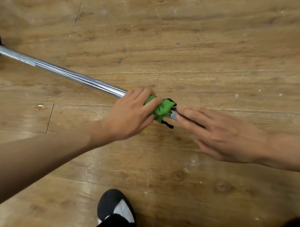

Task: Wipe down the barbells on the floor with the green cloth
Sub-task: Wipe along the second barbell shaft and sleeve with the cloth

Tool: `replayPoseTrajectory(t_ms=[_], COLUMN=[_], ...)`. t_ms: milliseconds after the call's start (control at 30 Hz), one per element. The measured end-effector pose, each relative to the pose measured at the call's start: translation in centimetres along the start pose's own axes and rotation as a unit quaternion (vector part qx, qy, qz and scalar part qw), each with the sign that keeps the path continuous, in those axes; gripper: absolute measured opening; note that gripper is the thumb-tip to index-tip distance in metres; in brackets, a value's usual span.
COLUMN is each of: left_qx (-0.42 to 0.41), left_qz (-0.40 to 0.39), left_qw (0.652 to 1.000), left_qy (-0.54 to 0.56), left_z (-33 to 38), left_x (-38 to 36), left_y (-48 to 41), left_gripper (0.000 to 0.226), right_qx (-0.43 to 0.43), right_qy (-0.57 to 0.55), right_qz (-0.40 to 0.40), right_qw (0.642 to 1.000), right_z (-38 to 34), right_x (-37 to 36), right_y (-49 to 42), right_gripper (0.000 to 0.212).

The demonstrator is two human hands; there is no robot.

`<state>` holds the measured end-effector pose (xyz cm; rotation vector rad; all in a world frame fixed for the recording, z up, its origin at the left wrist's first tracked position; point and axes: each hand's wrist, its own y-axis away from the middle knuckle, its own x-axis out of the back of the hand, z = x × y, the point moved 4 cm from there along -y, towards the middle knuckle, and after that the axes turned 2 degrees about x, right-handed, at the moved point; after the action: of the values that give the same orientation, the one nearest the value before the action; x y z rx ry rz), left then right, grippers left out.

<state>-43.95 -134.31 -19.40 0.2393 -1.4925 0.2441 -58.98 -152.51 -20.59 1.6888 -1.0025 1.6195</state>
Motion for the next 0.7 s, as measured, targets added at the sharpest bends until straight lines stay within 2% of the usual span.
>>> replayPoseTrajectory(t_ms=[167, 233, 300, 367, 433, 500, 633, 700], left_qx=[0.122, 0.187, 0.211, 0.155, 0.081, 0.045, -0.02, 0.006], left_qz=[-0.009, 0.002, 0.033, 0.054, 0.053, 0.046, 0.01, -0.002], left_qw=[0.992, 0.982, 0.977, 0.986, 0.994, 0.996, 0.999, 1.0], left_qy=[-0.013, -0.002, 0.013, 0.035, 0.052, 0.056, 0.031, 0.025], left_z=[-9.9, -10.6, -8.4, -4.0, 0.4, 2.8, 0.4, -3.1], left_x=[1.4, 1.3, 0.9, 0.1, -0.4, -0.4, 0.0, 0.4], left_y=[3.0, 3.3, 2.5, 1.1, -0.5, -1.4, -1.0, -0.1], left_gripper=[0.043, 0.043, 0.036, 0.031, 0.034, 0.038, 0.044, 0.042], right_qx=[-0.008, -0.008, -0.011, -0.011, -0.01, -0.008, -0.016, -0.016], right_qy=[-0.012, -0.007, -0.001, 0.004, 0.015, 0.021, 0.016, 0.007], right_qz=[0.013, 0.014, 0.017, 0.014, 0.011, 0.004, 0.006, 0.015], right_qw=[1.0, 1.0, 1.0, 1.0, 1.0, 1.0, 1.0, 1.0], right_z=[0.1, 0.0, 0.0, 0.0, -0.1, -0.2, -0.5, -0.6], right_x=[-0.3, -0.3, -0.2, -0.1, -0.1, -0.1, -0.1, 0.0], right_y=[0.1, 0.0, 0.0, -0.1, -0.1, -0.1, -0.1, 0.1], right_gripper=[0.068, 0.068, 0.069, 0.07, 0.069, 0.067, 0.069, 0.068])
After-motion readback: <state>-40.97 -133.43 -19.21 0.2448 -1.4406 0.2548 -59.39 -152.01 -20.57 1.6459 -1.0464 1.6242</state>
